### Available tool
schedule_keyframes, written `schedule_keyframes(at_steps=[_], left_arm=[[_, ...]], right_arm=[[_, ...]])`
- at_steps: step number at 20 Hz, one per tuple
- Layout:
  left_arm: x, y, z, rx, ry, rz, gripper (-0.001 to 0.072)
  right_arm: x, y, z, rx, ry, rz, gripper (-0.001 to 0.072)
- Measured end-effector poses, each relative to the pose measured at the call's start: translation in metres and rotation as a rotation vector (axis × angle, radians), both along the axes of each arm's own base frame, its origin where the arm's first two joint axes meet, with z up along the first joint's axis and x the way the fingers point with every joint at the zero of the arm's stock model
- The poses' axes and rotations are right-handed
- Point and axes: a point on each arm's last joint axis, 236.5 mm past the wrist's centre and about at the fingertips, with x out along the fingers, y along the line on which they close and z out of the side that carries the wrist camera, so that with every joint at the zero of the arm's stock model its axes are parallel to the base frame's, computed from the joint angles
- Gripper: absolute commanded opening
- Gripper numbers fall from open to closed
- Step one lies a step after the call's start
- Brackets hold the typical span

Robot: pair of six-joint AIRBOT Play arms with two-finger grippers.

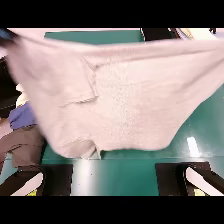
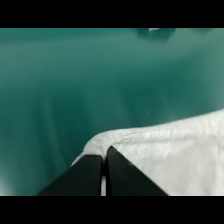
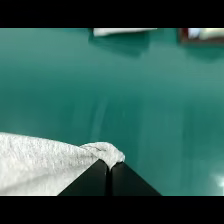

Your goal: Fold the shirts.

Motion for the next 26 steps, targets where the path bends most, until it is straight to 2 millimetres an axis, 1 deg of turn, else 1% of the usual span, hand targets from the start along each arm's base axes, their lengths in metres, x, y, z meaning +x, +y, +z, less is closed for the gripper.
schedule_keyframes(at_steps=[1,2,3,4,5,6,7,8,9,10,11,12,13,15,17,18,20,23,24,25,26], left_arm=[[0.018,0.0,-0.038,0.001,0.094,-0.001,0.002],[0.034,0.0,-0.078,-0.001,0.184,0.003,0.002],[0.049,0.0,-0.113,-0.006,0.258,0.01,0.002],[0.063,0.0,-0.15,-0.01,0.332,0.018,0.002],[0.075,0.0,-0.179,-0.014,0.385,0.025,0.002],[0.088,-0.001,-0.207,-0.025,0.426,0.031,0.0019],[0.1,-0.003,-0.229,-0.038,0.454,0.036,0.0019],[0.112,-0.004,-0.249,-0.047,0.474,0.041,0.0019],[0.124,-0.005,-0.263,-0.057,0.481,0.045,0.0019],[0.136,-0.006,-0.273,-0.066,0.48,0.05,0.0019],[0.146,-0.006,-0.281,-0.071,0.481,0.053,0.0019],[0.154,-0.007,-0.285,-0.076,0.476,0.055,0.002],[0.161,-0.007,-0.286,-0.08,0.466,0.056,0.002],[0.167,-0.006,-0.291,-0.069,0.469,0.053,0.002],[0.16,-0.003,-0.301,-0.037,0.507,0.038,0.002],[0.154,-0.001,-0.309,-0.02,0.534,0.03,0.002],[0.14,0.001,-0.327,0.008,0.594,0.014,0.002],[0.116,0.003,-0.355,0.03,0.686,-0.005,0.0022],[0.11,0.004,-0.362,0.032,0.708,-0.006,0.0078],[0.105,0.004,-0.367,0.035,0.73,-0.004,0.0381],[0.102,0.005,-0.37,0.033,0.742,0.004,0.0493]], right_arm=[[0.012,-0.003,-0.028,0.021,0.082,0.0,0.0009],[0.024,-0.006,-0.062,0.043,0.178,-0.001,0.0008],[0.033,-0.009,-0.096,0.066,0.272,-0.002,0.0009],[0.04,-0.011,-0.126,0.085,0.352,-0.002,0.0009],[0.047,-0.013,-0.158,0.107,0.433,-0.003,0.0009],[0.053,-0.014,-0.186,0.124,0.497,-0.006,0.0009],[0.06,-0.016,-0.211,0.14,0.552,-0.009,0.0008],[0.066,-0.017,-0.232,0.153,0.591,-0.011,0.0009],[0.074,-0.017,-0.253,0.17,0.617,-0.013,0.0009],[0.083,-0.017,-0.268,0.183,0.63,-0.016,0.0009],[0.092,-0.016,-0.28,0.2,0.631,-0.016,0.0009],[0.101,-0.016,-0.289,0.21,0.63,-0.017,0.0009],[0.109,-0.016,-0.294,0.221,0.624,-0.016,0.0009],[0.119,-0.015,-0.298,0.231,0.612,-0.014,0.0009],[0.12,-0.014,-0.301,0.231,0.612,-0.003,0.0009],[0.117,-0.013,-0.304,0.231,0.62,0.002,0.0009],[0.108,-0.011,-0.311,0.235,0.632,0.005,0.001],[0.092,-0.008,-0.327,0.241,0.659,0.001,0.0011],[0.087,-0.007,-0.332,0.245,0.666,-0.001,0.0014],[0.083,-0.006,-0.336,0.247,0.671,-0.004,0.013],[0.082,-0.006,-0.338,0.246,0.664,-0.007,0.0385]])
